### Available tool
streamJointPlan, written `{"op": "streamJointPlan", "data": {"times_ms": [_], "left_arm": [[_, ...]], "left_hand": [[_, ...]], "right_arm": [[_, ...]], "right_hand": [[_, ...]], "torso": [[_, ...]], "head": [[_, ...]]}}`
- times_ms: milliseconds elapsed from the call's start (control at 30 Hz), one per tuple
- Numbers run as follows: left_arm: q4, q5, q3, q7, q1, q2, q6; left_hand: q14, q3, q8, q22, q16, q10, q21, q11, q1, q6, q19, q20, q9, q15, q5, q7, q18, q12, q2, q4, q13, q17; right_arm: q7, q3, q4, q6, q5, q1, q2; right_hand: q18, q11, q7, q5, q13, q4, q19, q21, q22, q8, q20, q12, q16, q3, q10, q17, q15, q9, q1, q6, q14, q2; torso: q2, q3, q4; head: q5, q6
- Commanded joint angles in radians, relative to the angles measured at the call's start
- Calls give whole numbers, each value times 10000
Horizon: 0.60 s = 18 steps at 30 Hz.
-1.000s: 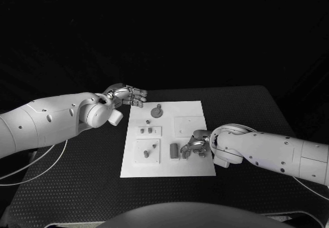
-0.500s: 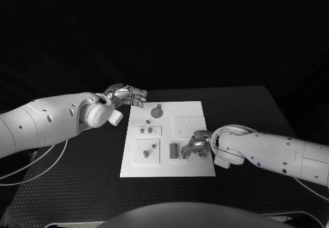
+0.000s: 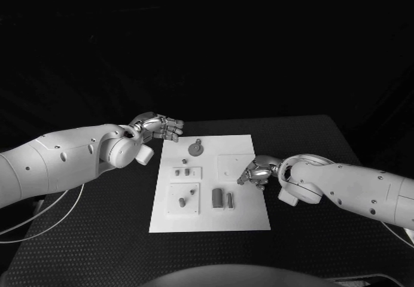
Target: Assemble the parts on the task board
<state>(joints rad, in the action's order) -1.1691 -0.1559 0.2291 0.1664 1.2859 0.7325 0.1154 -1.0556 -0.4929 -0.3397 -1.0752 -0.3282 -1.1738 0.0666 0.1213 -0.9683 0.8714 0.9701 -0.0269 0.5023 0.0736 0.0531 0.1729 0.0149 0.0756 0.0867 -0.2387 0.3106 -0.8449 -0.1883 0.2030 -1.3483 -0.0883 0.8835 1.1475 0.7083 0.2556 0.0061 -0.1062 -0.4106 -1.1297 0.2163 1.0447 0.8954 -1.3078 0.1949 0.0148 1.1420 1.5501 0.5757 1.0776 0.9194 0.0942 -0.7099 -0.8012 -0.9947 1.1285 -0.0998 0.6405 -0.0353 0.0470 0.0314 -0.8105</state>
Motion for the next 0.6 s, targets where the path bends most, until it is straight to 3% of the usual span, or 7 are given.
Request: {"op": "streamJointPlan", "data": {"times_ms": [33,167,233,267,367,467,600], "left_arm": [[233,50,-11,360,-51,-176,-92],[698,90,-41,642,-147,-473,-236],[849,90,-51,715,-148,-562,-318],[1046,90,-61,797,-149,-686,-394],[1550,90,-100,971,-149,-953,-529],[2120,138,-266,1021,-154,-1264,-602],[2714,264,-279,1023,-185,-1525,-907]], "left_hand": [[65,-23,-14,7,53,27,41,-40,43,-8,-50,20,20,2,-24,-55,124,52,-50,56,2,-11],[55,-46,-51,3,59,-34,47,-70,-1,59,-41,14,35,-9,-23,-102,126,83,-144,38,12,-10],[47,-57,-63,1,64,-50,51,-78,-29,82,-34,9,39,-20,-23,-134,125,88,-196,20,11,-7],[45,-59,-67,0,67,-58,52,-81,-40,91,-31,7,40,-23,-23,-143,125,90,-218,9,11,-5],[90,-64,-55,-5,120,-40,53,-73,-88,80,-31,2,33,-29,-22,-176,114,66,-294,-52,-8,23],[231,-30,-17,-20,281,35,56,-69,-78,30,-32,-2,13,-19,-22,-203,99,-2,-379,-116,-60,98],[526,4,173,24,574,364,1,-27,1,-282,-129,44,-86,49,-25,-159,82,-134,-410,-154,-201,227]], "right_arm": [[2332,-308,446,-125,-852,48,-68],[3163,-513,1458,-125,-2118,202,-347],[3380,-571,1850,-122,-2650,233,-471],[3556,-659,2255,-102,-3073,238,-603],[3931,-871,3296,-127,-3837,238,-978],[4202,-1066,4255,-350,-4412,235,-1368],[4573,-1118,5708,-67,-4959,172,-2029]], "right_hand": [[60,41,-149,27,-15,85,-156,-69,-182,-48,49,42,-83,4,-62,-153,-19,-9,-128,203,-224,43],[-24,109,-217,29,169,171,-685,-415,-115,-86,243,-266,-602,72,-385,-389,-91,-11,-279,361,-667,115],[-49,134,-246,30,345,183,-869,-567,-85,-90,337,-479,-824,78,-504,-513,-113,-20,-370,426,-810,180],[-84,165,-289,37,589,165,-1093,-770,-27,-87,436,-767,-1112,90,-632,-659,-148,-32,-422,475,-998,242],[-257,345,-419,21,1722,162,-2039,-1687,319,-162,769,-2123,-2434,223,-1151,-1290,-356,-24,-603,778,-1800,340],[-522,630,-658,39,3413,160,-3162,-2874,870,-223,1141,-4016,-4389,366,-1525,-2232,-919,34,-736,1048,-2567,457],[-1080,1358,-698,24,5415,238,-5126,-4462,1514,-344,1599,-6305,-7482,513,-2332,-3697,-2253,171,-870,1477,-3864,613]], "torso": [[-60,-6,39],[-234,-14,122],[-300,-11,154],[-343,-9,179],[-533,7,258],[-693,7,325],[-915,11,439]], "head": [[-28,288],[-24,729],[-10,831],[1,884],[104,1223],[214,1509],[324,1789]]}}
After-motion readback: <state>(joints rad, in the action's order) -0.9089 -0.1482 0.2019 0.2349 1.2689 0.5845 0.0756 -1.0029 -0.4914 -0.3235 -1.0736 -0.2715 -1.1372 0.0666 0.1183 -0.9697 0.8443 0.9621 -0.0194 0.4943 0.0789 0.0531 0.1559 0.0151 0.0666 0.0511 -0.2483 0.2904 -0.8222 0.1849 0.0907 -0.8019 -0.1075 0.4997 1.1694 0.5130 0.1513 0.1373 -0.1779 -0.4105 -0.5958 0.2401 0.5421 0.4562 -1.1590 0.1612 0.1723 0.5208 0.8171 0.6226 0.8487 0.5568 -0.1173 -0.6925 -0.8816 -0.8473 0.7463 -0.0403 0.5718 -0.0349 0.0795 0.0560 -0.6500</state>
